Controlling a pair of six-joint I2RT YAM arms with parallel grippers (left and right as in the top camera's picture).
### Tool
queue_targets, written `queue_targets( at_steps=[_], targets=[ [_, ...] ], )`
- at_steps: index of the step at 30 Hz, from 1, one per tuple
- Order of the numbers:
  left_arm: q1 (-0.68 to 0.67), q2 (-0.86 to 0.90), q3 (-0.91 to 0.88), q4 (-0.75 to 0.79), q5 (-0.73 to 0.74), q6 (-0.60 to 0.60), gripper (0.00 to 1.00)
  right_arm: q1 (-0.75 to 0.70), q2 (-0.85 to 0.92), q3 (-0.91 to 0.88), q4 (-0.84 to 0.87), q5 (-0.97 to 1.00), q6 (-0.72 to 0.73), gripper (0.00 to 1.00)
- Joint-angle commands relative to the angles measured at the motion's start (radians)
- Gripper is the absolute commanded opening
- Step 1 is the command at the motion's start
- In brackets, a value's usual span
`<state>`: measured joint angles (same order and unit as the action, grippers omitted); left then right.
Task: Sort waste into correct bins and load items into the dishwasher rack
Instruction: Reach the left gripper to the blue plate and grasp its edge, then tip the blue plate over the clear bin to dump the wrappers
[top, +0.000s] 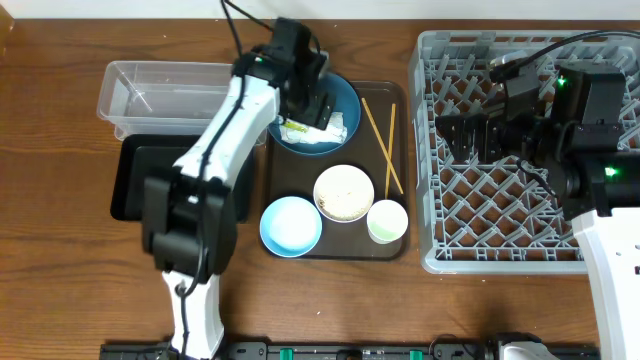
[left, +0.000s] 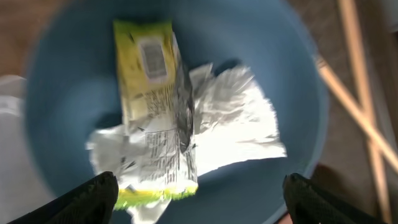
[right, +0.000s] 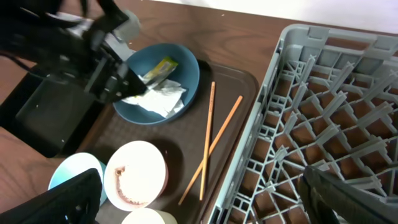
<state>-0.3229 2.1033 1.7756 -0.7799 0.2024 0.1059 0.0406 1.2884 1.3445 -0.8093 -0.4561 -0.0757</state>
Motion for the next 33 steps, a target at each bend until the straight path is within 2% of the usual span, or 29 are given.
queue_targets(
  at_steps=[1,9,13,15,19,22,28,33],
  targets=[
    [0.002,0.042,0.015,0.001,-0.023,0.010,0.88,0.006,-0.007,0.018,-0.012,-0.004,0.014,0.99],
    [0.003,0.143,0.015,-0.003,-0.039,0.010,0.88,0.006,-0.007,0.018,-0.021,-0.004,0.015,0.99],
    [0.003,0.191,0.015,-0.008,-0.039,0.010,0.84,0.006,-0.007,0.018,-0.021,-0.004,0.015,0.99],
    [0.003,0.196,0.015,-0.013,-0.038,0.009,0.73,0.006,-0.007,0.018,-0.021,-0.004,0.015,0.99],
    [0.003,0.188,0.016,-0.019,-0.039,0.005,0.27,0.006,-0.007,0.018,-0.014,-0.002,0.015,0.99],
    [0.003,0.162,0.018,-0.019,-0.038,-0.025,0.08,0.006,-0.007,0.018,-0.010,0.013,0.015,0.99],
    [0.019,0.027,0.053,-0.028,-0.032,-0.133,0.06,0.006,-0.007,0.018,-0.010,0.014,0.015,0.99],
    [0.101,-0.141,0.060,-0.029,-0.032,-0.213,0.06,0.006,-0.007,0.018,-0.010,0.014,0.015,0.99]
  ],
)
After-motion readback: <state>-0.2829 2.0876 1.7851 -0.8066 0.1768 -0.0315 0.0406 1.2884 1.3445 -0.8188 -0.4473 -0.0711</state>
